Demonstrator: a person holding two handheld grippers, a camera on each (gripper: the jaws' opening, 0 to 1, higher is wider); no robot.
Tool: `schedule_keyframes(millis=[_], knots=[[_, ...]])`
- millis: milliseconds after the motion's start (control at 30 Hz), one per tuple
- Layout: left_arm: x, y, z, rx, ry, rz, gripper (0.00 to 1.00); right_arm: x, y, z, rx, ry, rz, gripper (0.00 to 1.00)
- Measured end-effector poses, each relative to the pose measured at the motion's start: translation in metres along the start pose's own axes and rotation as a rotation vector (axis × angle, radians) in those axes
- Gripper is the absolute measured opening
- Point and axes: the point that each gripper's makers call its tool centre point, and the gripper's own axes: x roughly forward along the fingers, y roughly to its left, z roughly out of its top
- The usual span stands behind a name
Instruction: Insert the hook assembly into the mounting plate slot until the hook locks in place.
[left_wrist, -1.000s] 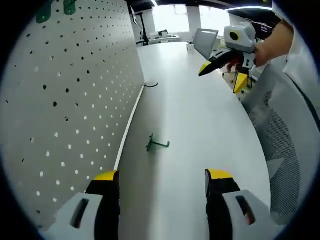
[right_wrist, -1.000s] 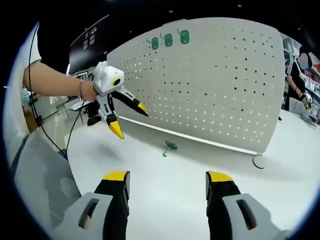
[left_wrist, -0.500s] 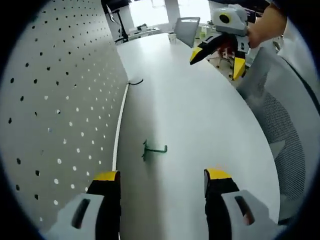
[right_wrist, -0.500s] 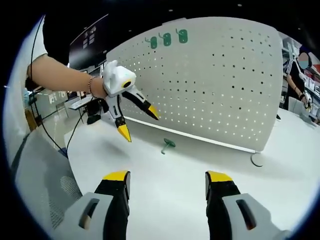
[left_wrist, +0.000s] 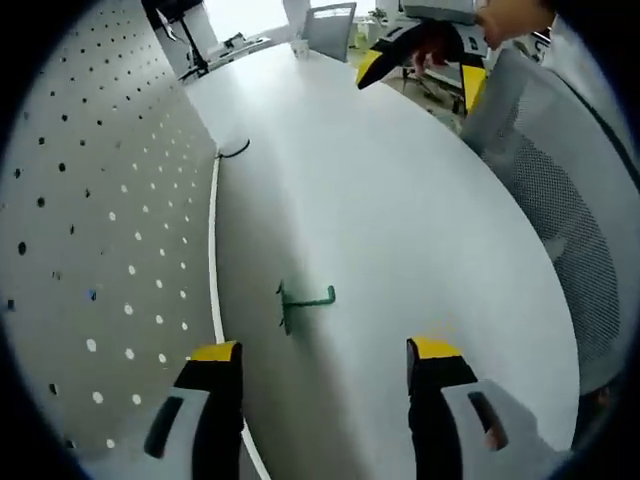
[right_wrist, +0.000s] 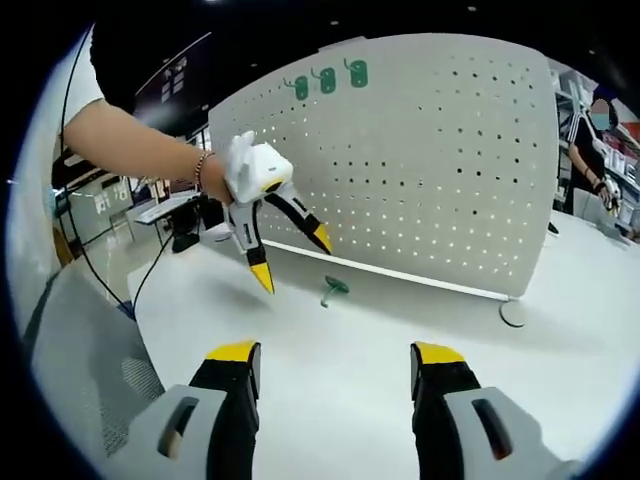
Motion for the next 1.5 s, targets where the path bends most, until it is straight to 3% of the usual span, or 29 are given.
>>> schedule_keyframes(millis=[567,733,833,1033,1133,1233,1500], knots=[[0.03,0.0,-0.002,0.029,0.061,-0.11,0.62,0.001,0.0,0.002,0.021,-0.017,-0.006,0.58],[0.035,-0.002,0.0,-0.005,0.055,-0.135,0.6,0.0,0.0,0.003,0.022,-0.02,-0.007,0.58],[0.035,-0.009,-0.002,-0.028,0.054,-0.178,0.53,0.0,-0.001,0.003,0.026,-0.023,-0.011,0.57],[0.035,-0.005,0.0,-0.039,0.038,-0.157,0.48,0.001,-0.002,0.002,0.032,-0.024,-0.014,0.56],[0.035,0.0,0.001,-0.049,0.021,-0.145,0.32,0.001,-0.002,0.002,0.031,-0.027,-0.014,0.56],[0.037,0.008,0.001,-0.113,0.021,-0.109,0.23,0.0,-0.003,0.003,0.031,-0.028,-0.017,0.56],[0.038,0.014,0.001,-0.174,0.024,-0.06,0.15,-0.003,-0.006,0.003,0.038,-0.033,-0.027,0.55]])
